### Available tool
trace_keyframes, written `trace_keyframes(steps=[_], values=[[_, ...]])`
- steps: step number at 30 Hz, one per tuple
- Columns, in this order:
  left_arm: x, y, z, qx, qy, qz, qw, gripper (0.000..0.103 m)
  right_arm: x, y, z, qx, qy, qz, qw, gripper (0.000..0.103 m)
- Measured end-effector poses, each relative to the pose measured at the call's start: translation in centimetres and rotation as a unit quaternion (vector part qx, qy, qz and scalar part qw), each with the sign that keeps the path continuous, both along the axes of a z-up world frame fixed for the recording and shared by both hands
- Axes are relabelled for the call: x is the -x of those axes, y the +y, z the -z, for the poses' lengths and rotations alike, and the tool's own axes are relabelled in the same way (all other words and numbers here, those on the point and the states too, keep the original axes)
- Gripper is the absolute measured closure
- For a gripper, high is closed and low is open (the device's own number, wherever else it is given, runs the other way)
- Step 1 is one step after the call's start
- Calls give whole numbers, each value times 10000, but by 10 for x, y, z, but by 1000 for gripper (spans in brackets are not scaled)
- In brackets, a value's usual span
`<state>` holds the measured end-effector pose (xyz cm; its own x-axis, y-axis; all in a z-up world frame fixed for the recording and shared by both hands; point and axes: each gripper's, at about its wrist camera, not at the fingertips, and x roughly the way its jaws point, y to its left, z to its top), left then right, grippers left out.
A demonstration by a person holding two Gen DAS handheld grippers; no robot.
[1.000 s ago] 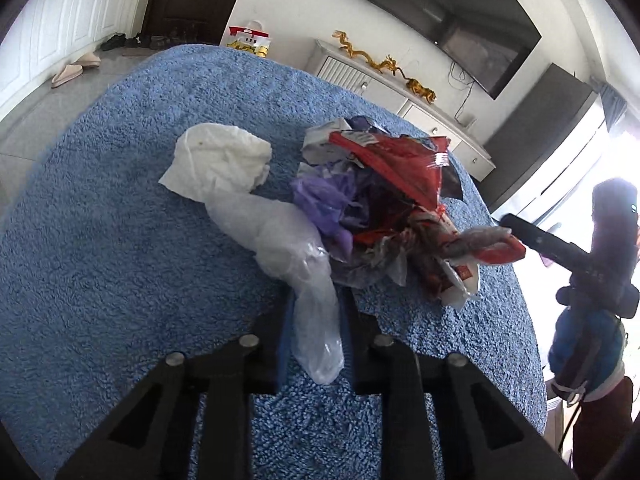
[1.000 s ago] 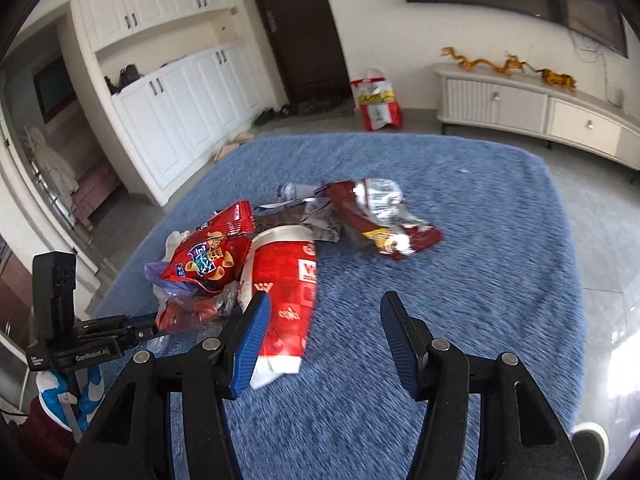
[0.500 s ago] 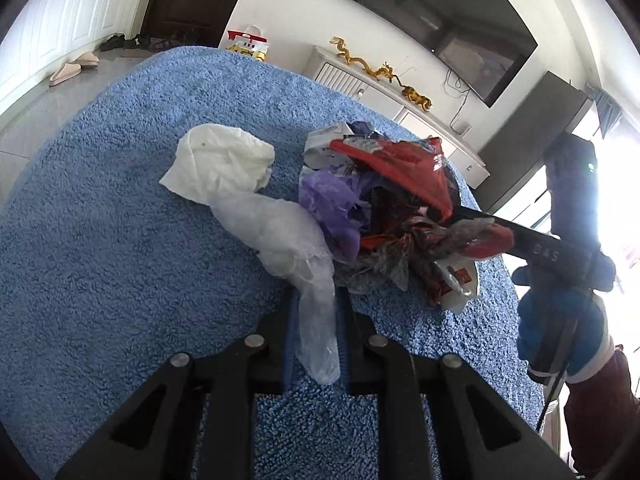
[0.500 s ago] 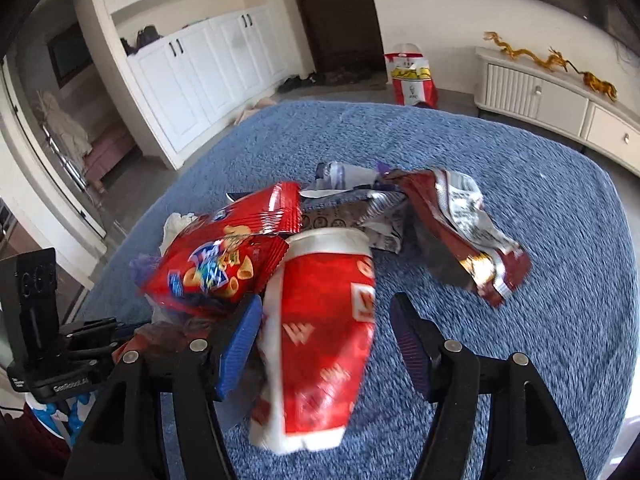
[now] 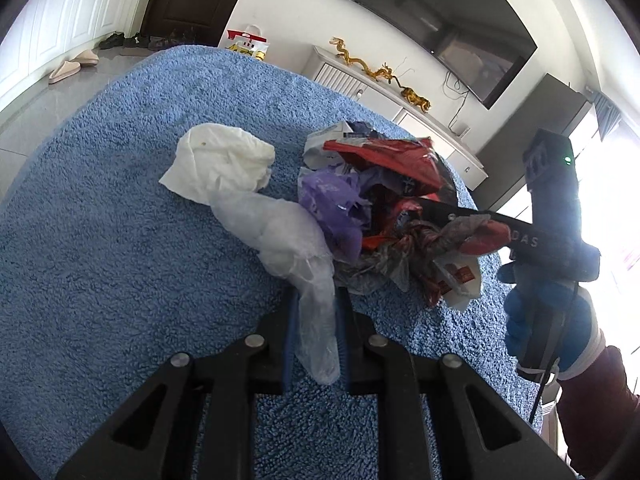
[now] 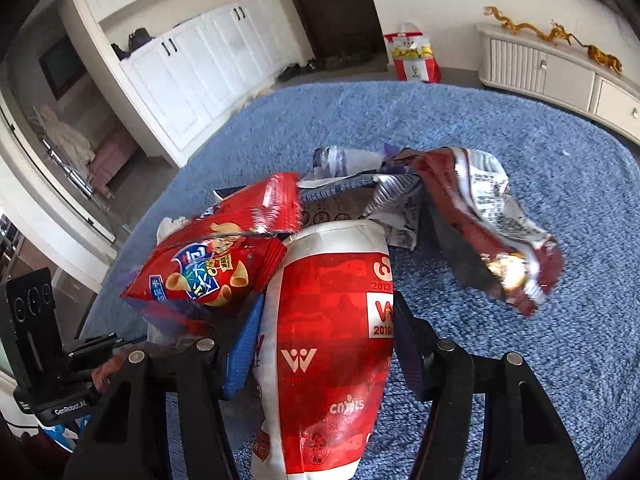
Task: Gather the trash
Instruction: 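Grasp the red paper cup with the right gripper while the left gripper grasps a clear plastic bag, then carry the red cup and clear bag to the white bin and release both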
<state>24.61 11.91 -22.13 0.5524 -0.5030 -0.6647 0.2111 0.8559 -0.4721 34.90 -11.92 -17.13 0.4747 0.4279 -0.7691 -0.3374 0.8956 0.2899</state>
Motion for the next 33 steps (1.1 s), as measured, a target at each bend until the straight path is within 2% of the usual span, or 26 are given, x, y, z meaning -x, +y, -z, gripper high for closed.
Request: trace_keyframes(steps=[4, 10, 23, 33], values=[[0, 1, 1, 5, -29, 22, 10000, 90, 11, -15, -10, -81, -153, 149, 9997, 43], [12, -2, -9, -44, -336, 77, 9994, 96, 34, -39, -23, -300, -307, 450, 9981, 43], [50, 7, -25, -150, -501, -168, 9985, 97, 98, -88, -54, -495, -686, 924, 9921, 43], [89, 17, -77, -333, -1051, -311, 9934, 97, 147, -108, -84, -763, -1169, 1105, 9840, 43]])
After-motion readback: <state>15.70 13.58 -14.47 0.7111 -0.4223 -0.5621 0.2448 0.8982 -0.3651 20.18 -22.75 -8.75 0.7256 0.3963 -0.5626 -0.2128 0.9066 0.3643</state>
